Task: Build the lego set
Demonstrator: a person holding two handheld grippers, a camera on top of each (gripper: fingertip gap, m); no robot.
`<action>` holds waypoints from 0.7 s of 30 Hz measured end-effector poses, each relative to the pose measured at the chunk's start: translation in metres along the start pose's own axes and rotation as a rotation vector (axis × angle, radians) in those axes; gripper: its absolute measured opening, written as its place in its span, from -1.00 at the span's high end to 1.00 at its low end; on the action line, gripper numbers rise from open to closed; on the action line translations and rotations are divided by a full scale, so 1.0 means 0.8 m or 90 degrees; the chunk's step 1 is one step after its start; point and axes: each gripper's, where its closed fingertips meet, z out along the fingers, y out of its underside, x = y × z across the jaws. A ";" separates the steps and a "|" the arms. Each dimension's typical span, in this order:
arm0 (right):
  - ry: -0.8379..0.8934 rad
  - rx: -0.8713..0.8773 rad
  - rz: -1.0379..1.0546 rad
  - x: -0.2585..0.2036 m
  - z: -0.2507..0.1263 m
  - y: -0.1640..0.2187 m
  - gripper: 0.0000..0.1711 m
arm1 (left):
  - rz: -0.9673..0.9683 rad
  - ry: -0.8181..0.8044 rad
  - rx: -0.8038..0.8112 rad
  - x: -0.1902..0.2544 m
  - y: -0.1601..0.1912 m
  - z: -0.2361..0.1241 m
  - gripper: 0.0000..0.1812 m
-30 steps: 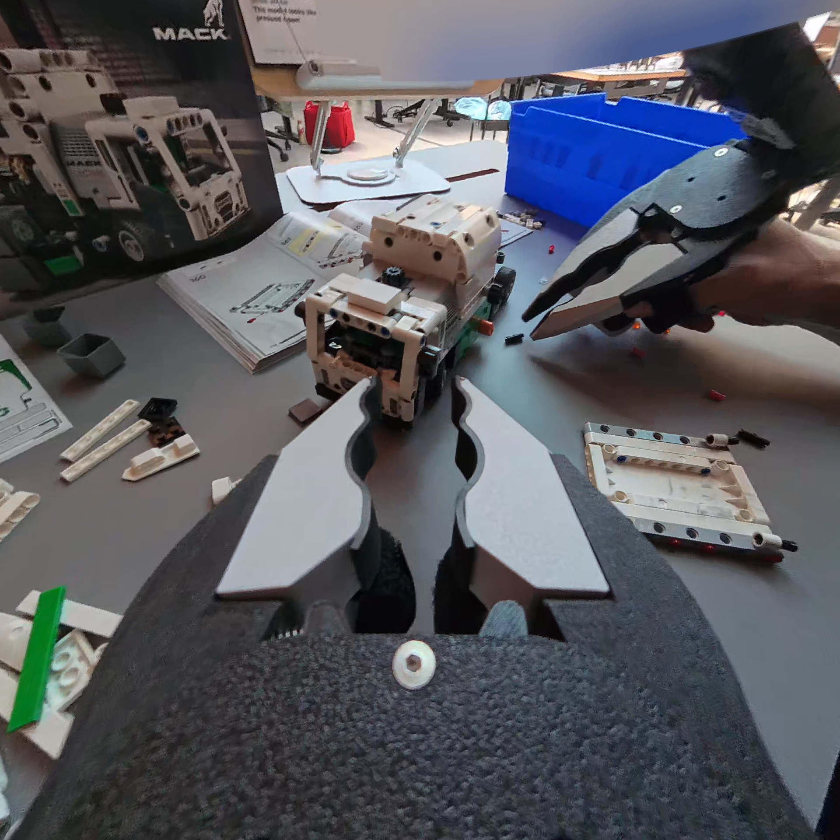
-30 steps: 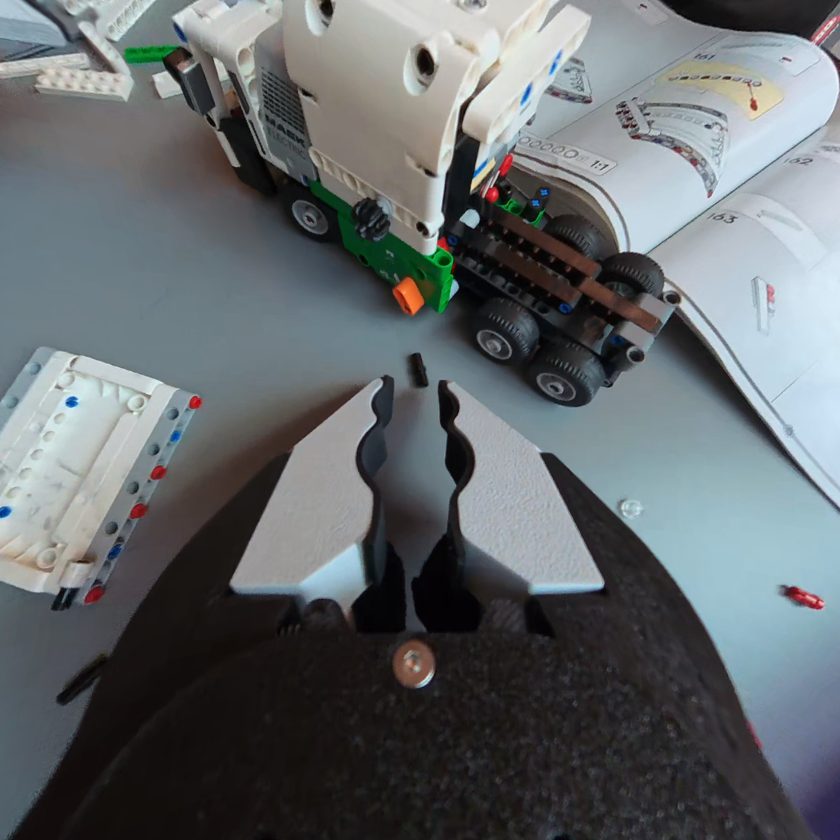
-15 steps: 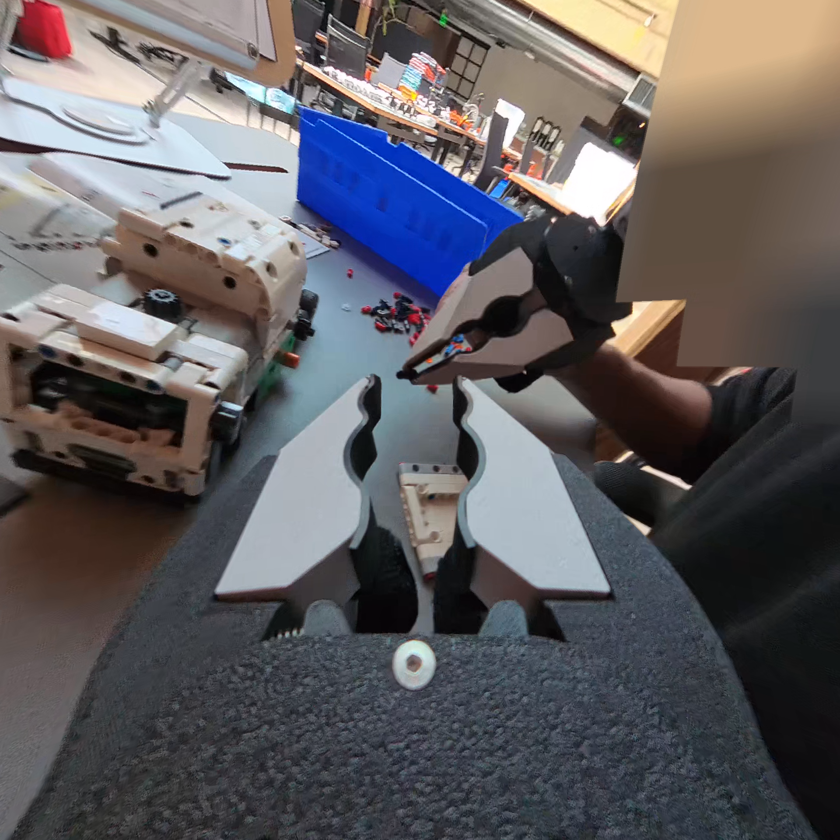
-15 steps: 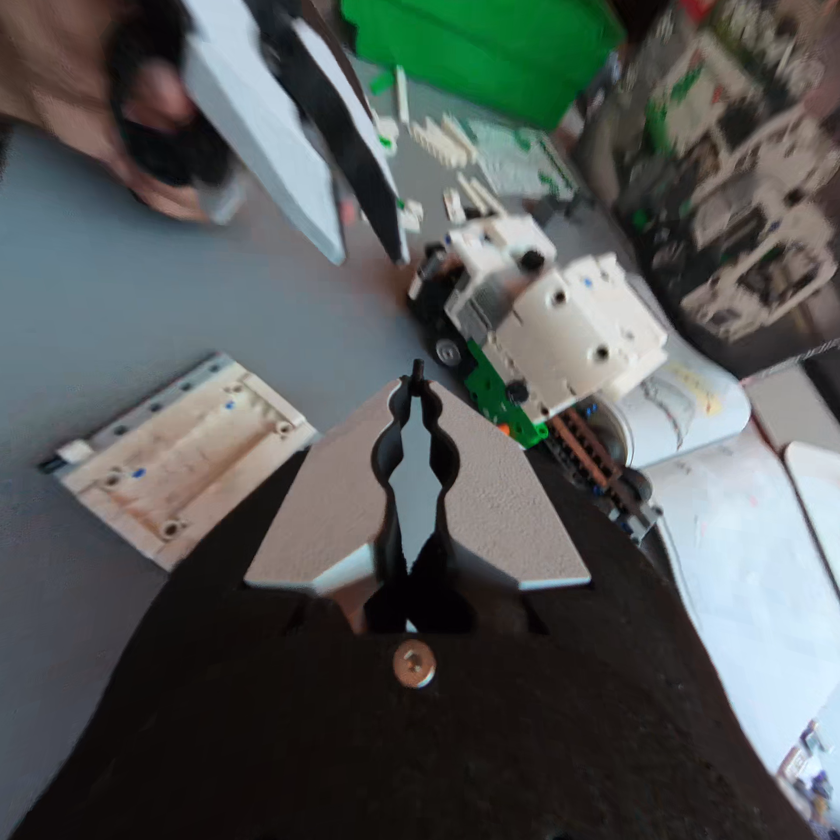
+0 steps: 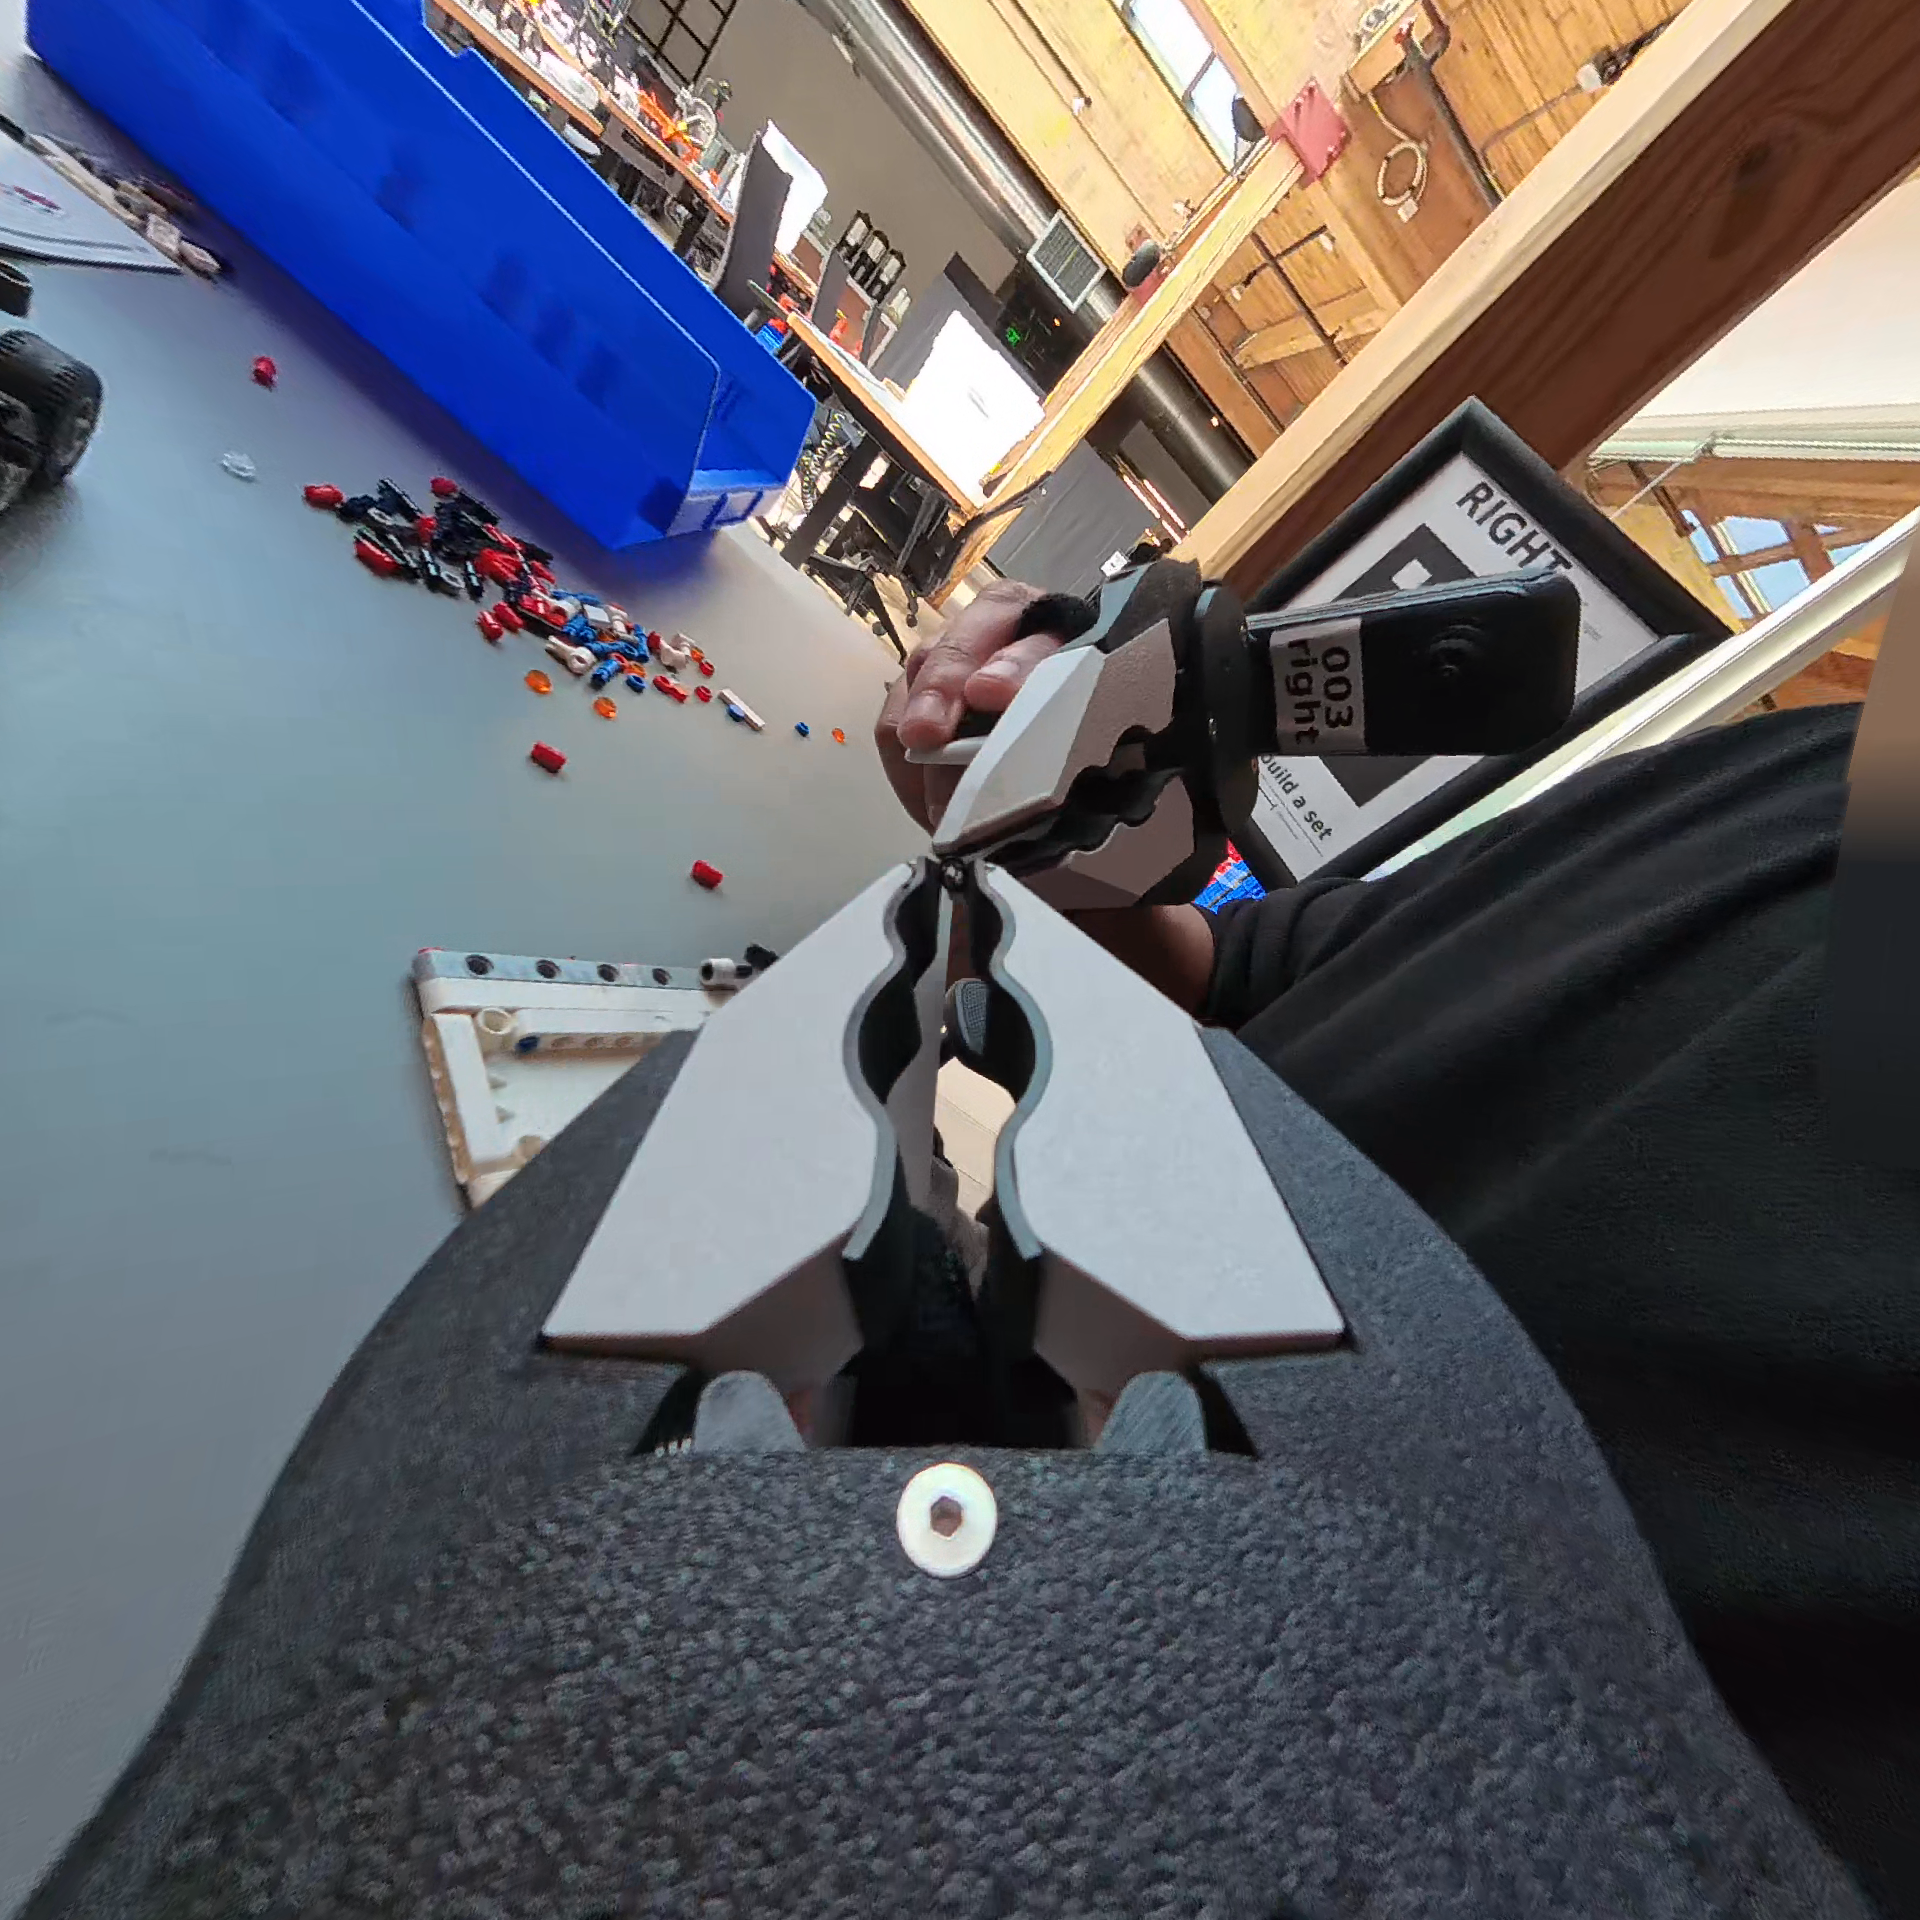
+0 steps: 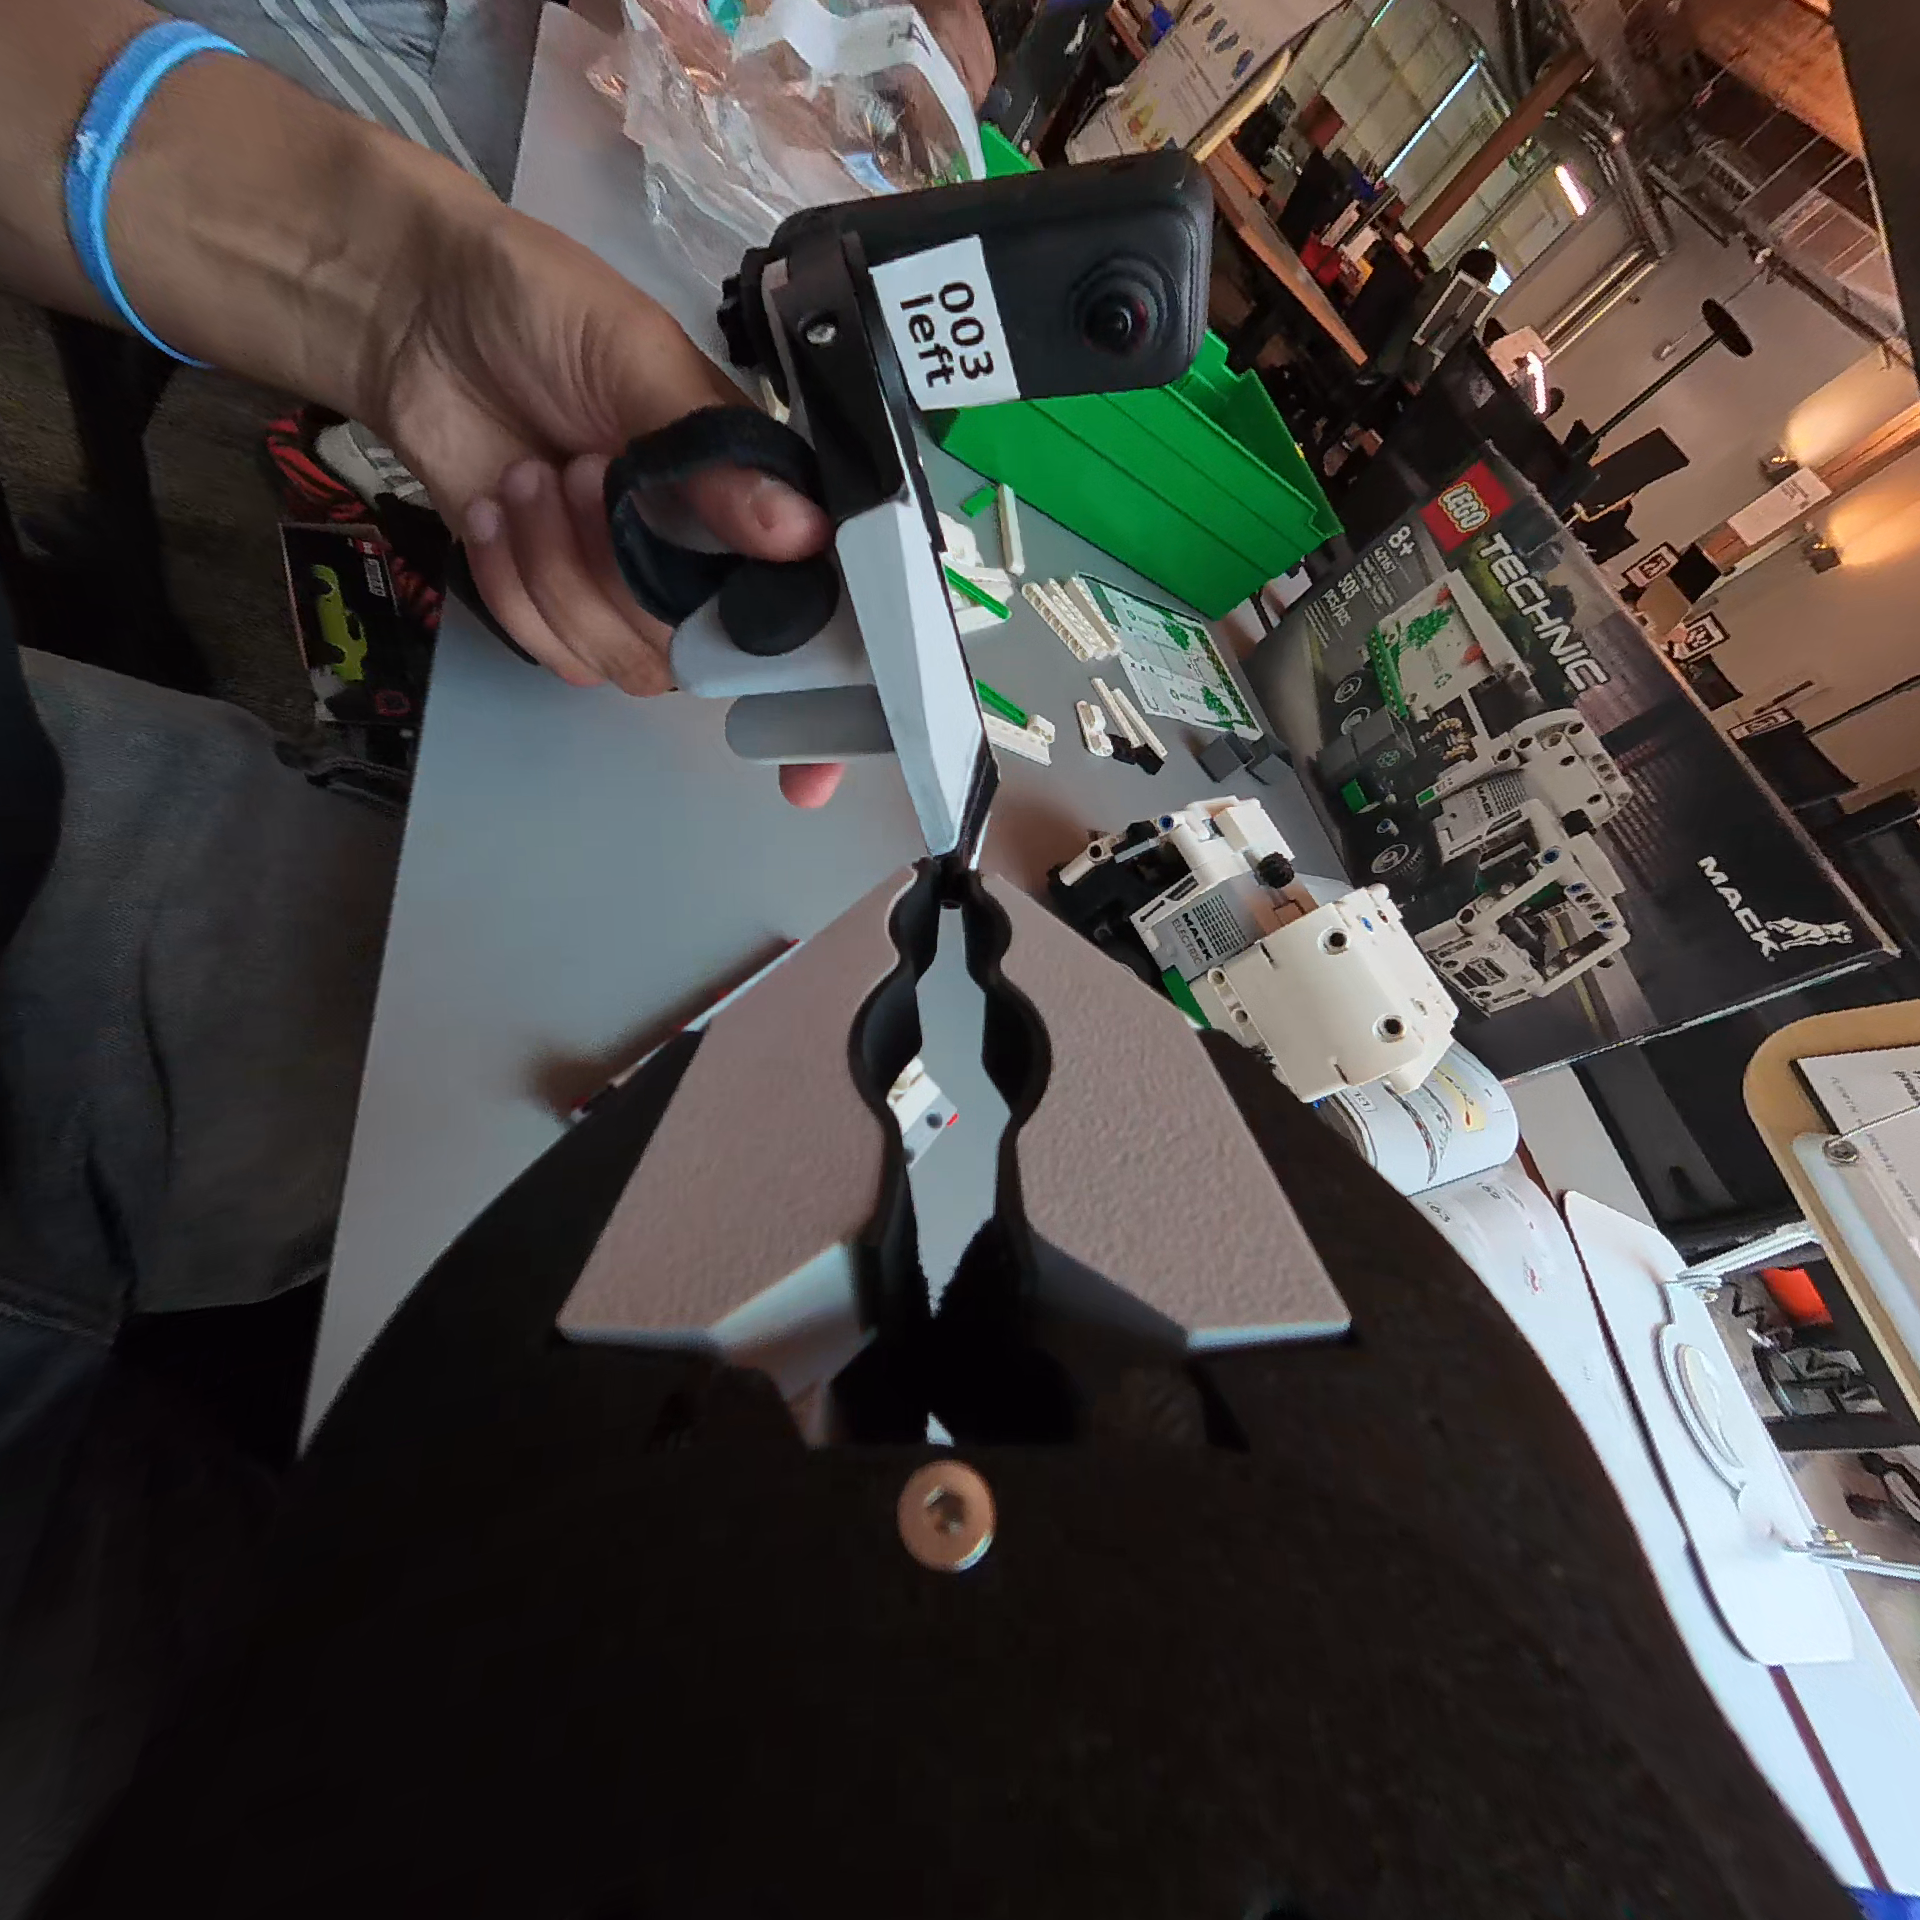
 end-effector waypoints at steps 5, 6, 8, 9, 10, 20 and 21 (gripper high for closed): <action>0.005 0.078 0.032 -0.007 -0.014 -0.022 0.97 | -0.040 0.082 0.016 0.025 0.002 -0.001 0.99; 0.009 0.103 0.039 -0.007 -0.017 -0.027 0.96 | -0.063 0.112 0.024 0.031 0.001 -0.001 0.98; 0.009 0.141 0.052 -0.009 -0.021 -0.037 0.96 | -0.102 0.162 0.036 0.041 0.001 -0.001 0.98; 0.006 0.152 0.055 -0.010 -0.023 -0.040 0.96 | -0.117 0.180 0.037 0.044 0.001 -0.002 0.98; 0.002 0.159 0.056 -0.011 -0.024 -0.042 0.96 | -0.129 0.193 0.034 0.047 0.002 -0.002 0.98; 0.007 0.152 -0.009 -0.022 -0.026 -0.044 0.95 | -0.157 0.228 0.003 0.053 0.011 -0.003 0.98; 0.003 0.154 -0.010 -0.023 -0.027 -0.044 0.95 | -0.157 0.231 0.000 0.054 0.012 -0.003 0.98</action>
